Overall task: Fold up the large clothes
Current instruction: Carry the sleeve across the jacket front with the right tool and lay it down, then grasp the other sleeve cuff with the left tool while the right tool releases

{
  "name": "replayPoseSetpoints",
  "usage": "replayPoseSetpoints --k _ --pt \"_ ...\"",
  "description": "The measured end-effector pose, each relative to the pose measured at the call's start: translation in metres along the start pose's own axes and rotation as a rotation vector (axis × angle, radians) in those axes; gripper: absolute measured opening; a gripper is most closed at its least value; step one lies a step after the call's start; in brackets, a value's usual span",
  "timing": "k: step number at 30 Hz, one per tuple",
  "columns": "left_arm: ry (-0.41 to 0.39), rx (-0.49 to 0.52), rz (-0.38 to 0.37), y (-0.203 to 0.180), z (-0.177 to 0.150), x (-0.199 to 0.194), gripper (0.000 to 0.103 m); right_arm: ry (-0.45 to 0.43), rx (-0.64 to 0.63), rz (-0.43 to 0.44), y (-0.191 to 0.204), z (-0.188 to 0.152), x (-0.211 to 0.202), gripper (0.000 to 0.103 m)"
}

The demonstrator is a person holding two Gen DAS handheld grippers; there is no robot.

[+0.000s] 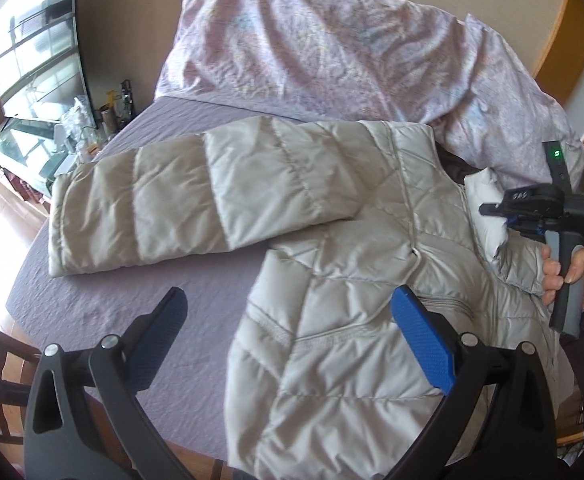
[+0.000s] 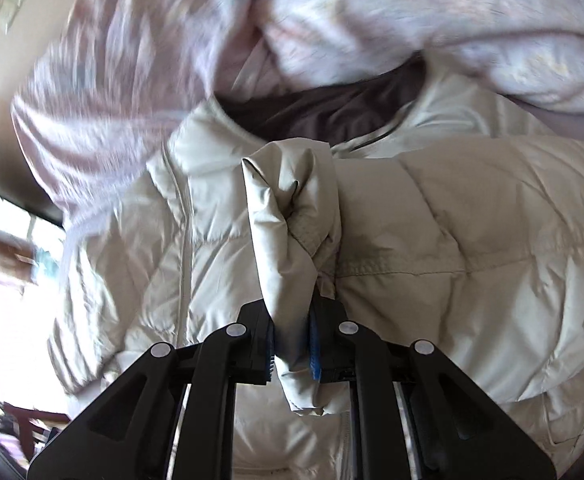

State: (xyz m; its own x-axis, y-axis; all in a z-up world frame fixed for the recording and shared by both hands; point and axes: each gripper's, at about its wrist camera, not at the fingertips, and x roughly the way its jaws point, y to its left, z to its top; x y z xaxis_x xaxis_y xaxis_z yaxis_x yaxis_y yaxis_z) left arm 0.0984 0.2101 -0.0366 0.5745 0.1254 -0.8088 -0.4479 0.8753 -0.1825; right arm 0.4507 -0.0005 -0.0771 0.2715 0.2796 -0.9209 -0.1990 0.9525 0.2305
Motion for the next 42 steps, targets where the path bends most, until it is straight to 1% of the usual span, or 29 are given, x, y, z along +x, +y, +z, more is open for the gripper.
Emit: replayPoseSetpoints --k 1,2,3,5,6,8,10,12,15,17,20,23,25,28,32,34,36,38,39,42 --pt "-0.001 -0.005 0.004 0.003 0.0 0.0 0.101 0.023 -0.012 -0.016 0.001 -0.001 0.005 0.022" --pt "-0.003 -0.008 0.007 0.006 0.001 -0.001 0.101 0.033 -0.016 -0.014 0.005 -0.002 0.009 0.029" --pt "-0.006 -0.011 0.013 0.008 0.001 -0.001 0.101 0.036 -0.017 0.002 0.005 -0.004 0.009 0.033" --pt "-0.011 -0.016 0.024 0.013 0.002 -0.001 0.101 0.02 -0.008 0.044 0.005 -0.003 0.002 0.053" --pt "-0.012 -0.021 0.03 0.016 0.002 -0.001 0.101 -0.002 0.0 0.067 0.004 -0.001 -0.005 0.055" --pt "-0.015 -0.027 0.039 0.02 0.004 -0.001 0.101 -0.06 0.005 0.084 0.003 0.005 -0.02 0.055" --pt "-0.02 -0.033 0.054 0.025 0.006 -0.001 0.101 -0.109 0.021 0.062 -0.001 0.013 -0.027 0.055" --pt "-0.022 -0.04 0.07 0.03 0.007 -0.001 0.101 -0.124 0.062 0.027 -0.011 0.016 -0.026 0.055" --pt "-0.024 -0.058 0.093 0.042 0.011 0.002 0.101 -0.089 0.104 -0.031 -0.029 0.012 -0.015 0.055" --pt "-0.024 -0.077 0.112 0.053 0.013 0.004 0.101 -0.056 0.103 -0.048 -0.033 0.005 -0.004 0.055" --pt "-0.022 -0.105 0.141 0.069 0.018 0.007 0.101 -0.005 0.091 -0.051 -0.024 -0.002 0.015 0.055" --pt "-0.011 -0.15 0.172 0.09 0.022 0.012 0.101 0.021 0.057 -0.082 -0.011 -0.008 0.029 0.055" --pt "-0.002 -0.189 0.178 0.104 0.025 0.016 0.101 0.027 0.029 -0.129 -0.004 -0.011 0.037 0.056" --pt "0.013 -0.246 0.211 0.131 0.029 0.021 0.101 0.018 0.021 -0.154 -0.003 -0.012 0.043 0.057" --pt "0.024 -0.29 0.235 0.16 0.035 0.028 0.101 0.007 -0.012 -0.181 -0.002 -0.014 0.042 0.057" --pt "0.024 -0.32 0.223 0.174 0.037 0.031 0.101 0.01 -0.018 -0.176 -0.003 -0.014 0.042 0.058" --pt "0.013 -0.366 0.191 0.192 0.038 0.033 0.101 0.014 -0.021 -0.169 -0.001 -0.013 0.043 0.058" --pt "0.021 -0.401 0.2 0.208 0.039 0.038 0.101 0.016 -0.026 -0.166 -0.004 -0.01 0.045 0.058" --pt "0.027 -0.414 0.201 0.214 0.04 0.041 0.101 0.014 -0.028 -0.169 0.009 -0.011 0.054 0.058" --pt "0.05 -0.464 0.175 0.227 0.042 0.051 0.101 0.012 -0.03 -0.17 0.007 -0.011 0.053 0.058"
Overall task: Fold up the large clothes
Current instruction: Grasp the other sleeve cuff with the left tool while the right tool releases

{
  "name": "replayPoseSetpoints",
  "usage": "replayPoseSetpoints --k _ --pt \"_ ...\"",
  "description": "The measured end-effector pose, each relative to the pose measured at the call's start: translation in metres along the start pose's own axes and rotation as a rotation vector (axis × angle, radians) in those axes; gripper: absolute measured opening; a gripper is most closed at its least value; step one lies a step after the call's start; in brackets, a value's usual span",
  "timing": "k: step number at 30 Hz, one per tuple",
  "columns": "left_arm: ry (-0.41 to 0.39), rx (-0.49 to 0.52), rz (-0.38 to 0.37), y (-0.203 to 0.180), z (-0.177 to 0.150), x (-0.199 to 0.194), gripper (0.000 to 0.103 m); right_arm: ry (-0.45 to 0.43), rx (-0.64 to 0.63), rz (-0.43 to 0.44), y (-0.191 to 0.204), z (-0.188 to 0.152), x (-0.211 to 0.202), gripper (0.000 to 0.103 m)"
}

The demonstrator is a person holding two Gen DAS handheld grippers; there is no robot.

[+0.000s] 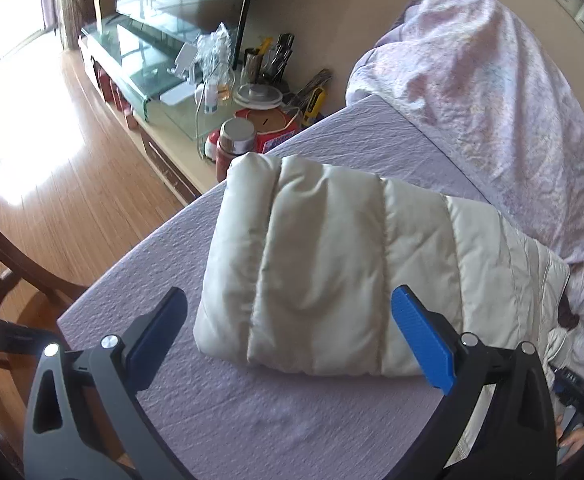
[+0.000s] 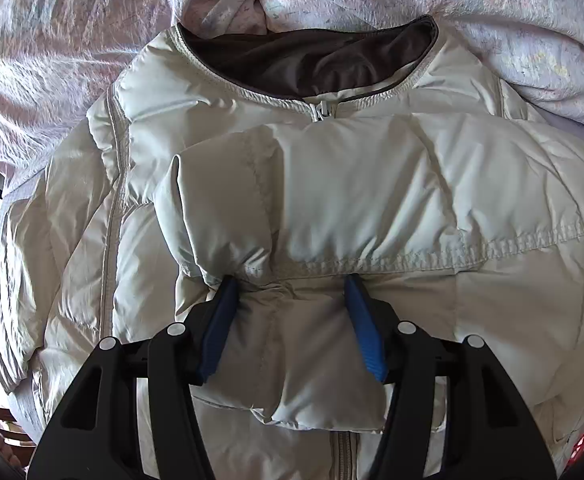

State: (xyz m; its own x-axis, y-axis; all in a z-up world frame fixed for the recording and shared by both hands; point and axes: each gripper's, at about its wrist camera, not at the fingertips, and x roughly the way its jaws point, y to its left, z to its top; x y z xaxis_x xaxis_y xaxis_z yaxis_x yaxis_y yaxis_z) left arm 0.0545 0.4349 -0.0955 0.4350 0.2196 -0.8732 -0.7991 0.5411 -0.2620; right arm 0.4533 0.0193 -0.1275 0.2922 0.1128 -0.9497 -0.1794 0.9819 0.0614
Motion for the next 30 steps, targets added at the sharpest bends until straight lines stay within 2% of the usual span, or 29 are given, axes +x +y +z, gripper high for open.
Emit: replayPoseSetpoints --k 3,5,8,12,13,14,15,17,22,25,30 --pt "0.031 -0.049 -0.011 0.007 0.004 0.012 0.097 0.0 -0.001 0.007 -0.004 0.0 -0.002 0.058" --pt "0.051 -0.077 -0.002 0.011 0.005 0.02 0.084 -0.002 -0.002 0.013 -0.01 0.0 -0.007 0.058" --pt "0.077 -0.116 -0.008 0.019 0.004 0.029 0.074 -0.004 -0.005 0.019 -0.011 -0.001 -0.008 0.058" --pt "0.061 -0.122 0.006 0.02 0.001 0.031 0.073 -0.004 -0.007 0.026 -0.012 -0.002 -0.009 0.058" --pt "0.058 -0.122 0.011 0.02 0.0 0.031 0.07 -0.004 -0.007 0.026 -0.012 -0.001 -0.009 0.058" --pt "0.053 -0.12 0.022 0.018 0.0 0.031 0.06 -0.003 -0.007 0.026 -0.012 -0.001 -0.008 0.058" --pt "0.05 -0.117 0.031 0.017 0.0 0.031 0.055 -0.003 -0.006 0.026 -0.011 -0.001 -0.008 0.058" --pt "0.054 -0.125 0.005 0.017 0.0 0.031 0.037 -0.003 -0.006 0.027 -0.011 -0.001 -0.008 0.058" --pt "0.042 -0.101 0.005 0.006 0.001 0.026 0.016 -0.001 -0.003 0.039 -0.012 0.0 -0.008 0.059" --pt "0.027 -0.076 0.021 -0.005 0.003 0.02 0.012 -0.002 -0.002 0.055 -0.014 0.0 -0.009 0.059" --pt "-0.031 0.002 0.022 -0.036 0.01 -0.001 0.01 -0.002 -0.009 0.089 -0.022 0.001 -0.011 0.059"
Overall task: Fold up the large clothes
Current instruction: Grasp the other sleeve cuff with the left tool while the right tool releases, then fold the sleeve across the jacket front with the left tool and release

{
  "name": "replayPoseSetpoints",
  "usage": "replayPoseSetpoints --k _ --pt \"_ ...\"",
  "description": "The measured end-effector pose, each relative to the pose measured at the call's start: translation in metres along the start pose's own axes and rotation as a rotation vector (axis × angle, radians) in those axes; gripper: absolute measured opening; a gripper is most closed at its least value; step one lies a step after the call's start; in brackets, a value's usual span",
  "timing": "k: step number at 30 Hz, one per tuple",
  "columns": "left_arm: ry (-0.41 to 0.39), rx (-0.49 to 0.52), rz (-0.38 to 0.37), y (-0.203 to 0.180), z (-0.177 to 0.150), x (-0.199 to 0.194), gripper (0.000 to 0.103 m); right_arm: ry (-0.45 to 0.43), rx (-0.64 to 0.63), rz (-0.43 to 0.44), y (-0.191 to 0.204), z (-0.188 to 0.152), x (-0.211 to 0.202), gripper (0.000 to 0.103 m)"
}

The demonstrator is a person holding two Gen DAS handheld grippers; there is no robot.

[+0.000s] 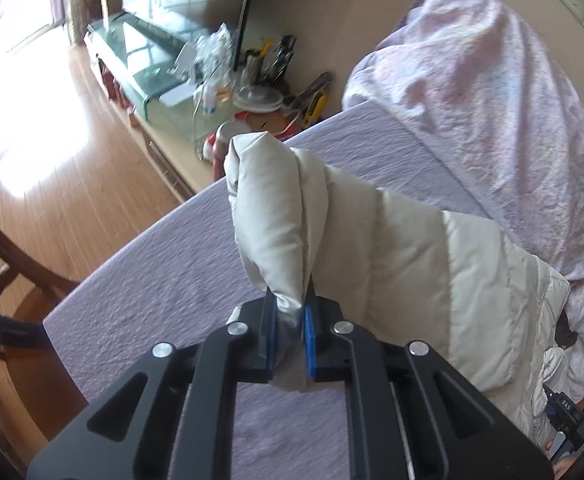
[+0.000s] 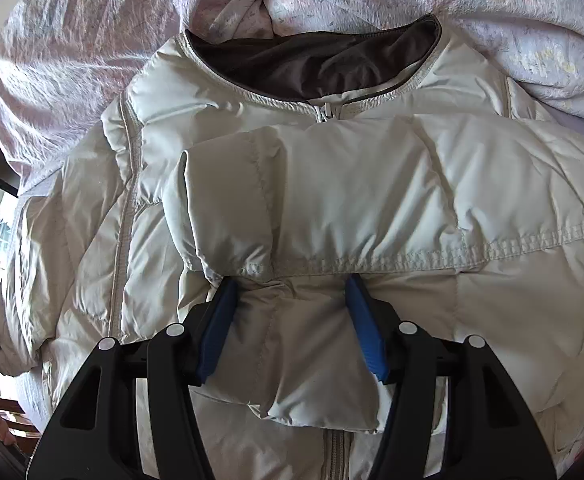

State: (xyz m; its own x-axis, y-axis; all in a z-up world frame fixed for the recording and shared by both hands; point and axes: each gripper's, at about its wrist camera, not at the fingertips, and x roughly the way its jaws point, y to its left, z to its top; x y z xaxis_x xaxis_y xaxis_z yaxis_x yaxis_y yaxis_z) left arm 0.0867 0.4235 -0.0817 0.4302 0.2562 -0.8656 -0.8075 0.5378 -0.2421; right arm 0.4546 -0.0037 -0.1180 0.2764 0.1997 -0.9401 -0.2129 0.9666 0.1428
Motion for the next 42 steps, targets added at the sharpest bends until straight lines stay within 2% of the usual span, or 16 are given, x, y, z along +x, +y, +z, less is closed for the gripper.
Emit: replayPoseSetpoints --k 4,10,11,15,20,27,32,39,42 --pt "-0.048 0.07 -0.057 -0.036 0.006 -0.023 0.01 0.003 0.0 0.03 -0.006 -0.002 -0.005 0.06" --pt "-0.099 0.188 -0.182 -0.109 0.006 -0.059 0.01 -0.014 0.001 0.072 -0.019 -0.01 -0.024 0.072" --pt "-0.102 0.204 -0.208 -0.121 0.004 -0.063 0.01 -0.019 -0.003 0.072 -0.022 -0.013 -0.026 0.075" --pt "-0.083 0.278 -0.306 -0.178 -0.01 -0.076 0.01 -0.042 -0.024 0.07 -0.032 -0.021 -0.043 0.077" --pt "-0.062 0.404 -0.374 -0.25 -0.044 -0.078 0.01 -0.052 -0.022 0.052 -0.056 -0.031 -0.056 0.077" --pt "-0.01 0.552 -0.481 -0.332 -0.097 -0.08 0.01 -0.075 0.032 0.052 -0.085 -0.042 -0.07 0.077" --pt "0.077 0.618 -0.544 -0.379 -0.133 -0.071 0.01 -0.092 0.072 0.059 -0.109 -0.045 -0.08 0.077" --pt "0.175 0.703 -0.562 -0.421 -0.182 -0.052 0.01 -0.107 0.12 0.063 -0.134 -0.048 -0.086 0.077" --pt "0.221 0.728 -0.563 -0.429 -0.197 -0.043 0.014 -0.109 0.133 0.063 -0.14 -0.05 -0.087 0.077"
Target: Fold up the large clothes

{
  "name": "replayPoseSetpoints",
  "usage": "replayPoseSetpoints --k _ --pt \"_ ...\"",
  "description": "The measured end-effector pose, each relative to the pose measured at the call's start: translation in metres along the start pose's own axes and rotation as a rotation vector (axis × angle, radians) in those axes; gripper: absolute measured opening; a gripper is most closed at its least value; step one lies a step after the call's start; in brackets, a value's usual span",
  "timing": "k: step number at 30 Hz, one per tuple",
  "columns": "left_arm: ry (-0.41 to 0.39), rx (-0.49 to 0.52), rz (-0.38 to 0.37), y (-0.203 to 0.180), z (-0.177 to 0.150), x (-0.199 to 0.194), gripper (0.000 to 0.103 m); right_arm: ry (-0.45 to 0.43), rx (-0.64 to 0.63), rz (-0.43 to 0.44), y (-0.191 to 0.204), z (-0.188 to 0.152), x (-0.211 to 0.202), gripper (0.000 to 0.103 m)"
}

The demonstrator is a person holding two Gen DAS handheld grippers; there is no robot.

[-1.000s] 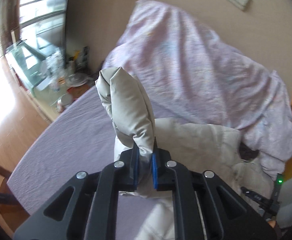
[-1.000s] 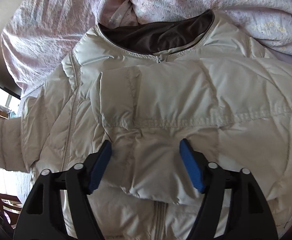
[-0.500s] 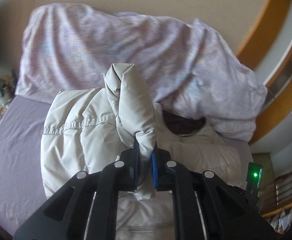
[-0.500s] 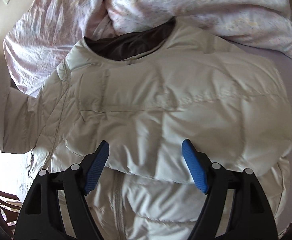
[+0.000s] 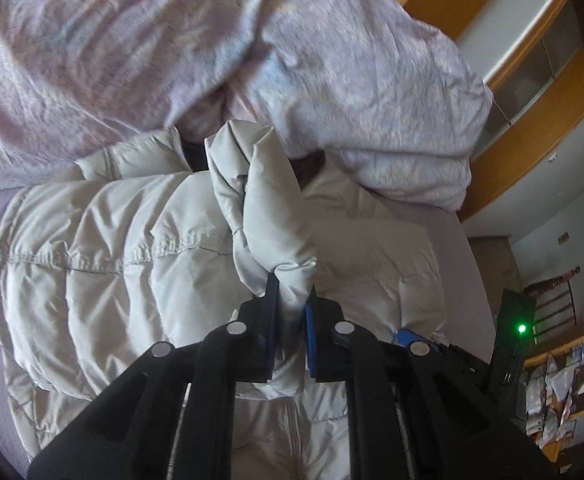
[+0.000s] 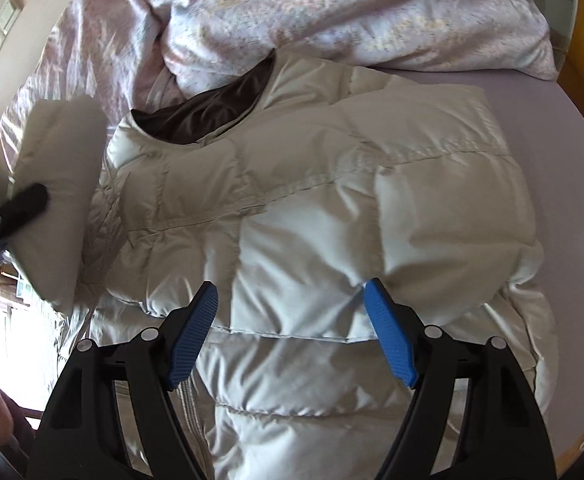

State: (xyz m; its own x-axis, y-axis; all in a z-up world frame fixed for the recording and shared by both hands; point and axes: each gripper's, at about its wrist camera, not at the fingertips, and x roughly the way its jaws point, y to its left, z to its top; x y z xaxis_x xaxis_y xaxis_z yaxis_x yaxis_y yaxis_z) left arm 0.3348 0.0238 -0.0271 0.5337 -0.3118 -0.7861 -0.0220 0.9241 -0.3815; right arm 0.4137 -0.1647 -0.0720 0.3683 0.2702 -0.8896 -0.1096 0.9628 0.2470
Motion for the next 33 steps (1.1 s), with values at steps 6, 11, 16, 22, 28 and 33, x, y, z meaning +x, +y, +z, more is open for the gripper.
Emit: replayPoseSetpoints --k 6,11,16,22,28,33 --pt "-0.002 -0.008 0.017 0.009 -0.004 -0.001 0.049 -0.033 -0.027 0.042 0.01 0.003 -0.007 0.073" --pt "-0.018 -0.027 0.089 0.033 -0.006 -0.01 0.049 -0.048 -0.089 0.091 0.035 0.011 -0.006 0.047" --pt "-0.018 -0.036 0.147 0.051 -0.011 -0.014 0.049 -0.053 -0.125 0.136 0.06 0.017 0.0 0.031" --pt "-0.011 -0.024 0.206 0.065 -0.021 -0.015 0.05 -0.036 -0.195 0.144 0.087 0.017 0.016 0.028" --pt "0.003 -0.029 0.245 0.079 -0.033 -0.015 0.053 0.052 -0.218 0.047 0.09 0.009 0.051 0.027" --pt "0.014 -0.047 0.272 0.093 -0.042 -0.018 0.058 0.108 -0.16 0.022 0.081 0.01 0.074 0.028"
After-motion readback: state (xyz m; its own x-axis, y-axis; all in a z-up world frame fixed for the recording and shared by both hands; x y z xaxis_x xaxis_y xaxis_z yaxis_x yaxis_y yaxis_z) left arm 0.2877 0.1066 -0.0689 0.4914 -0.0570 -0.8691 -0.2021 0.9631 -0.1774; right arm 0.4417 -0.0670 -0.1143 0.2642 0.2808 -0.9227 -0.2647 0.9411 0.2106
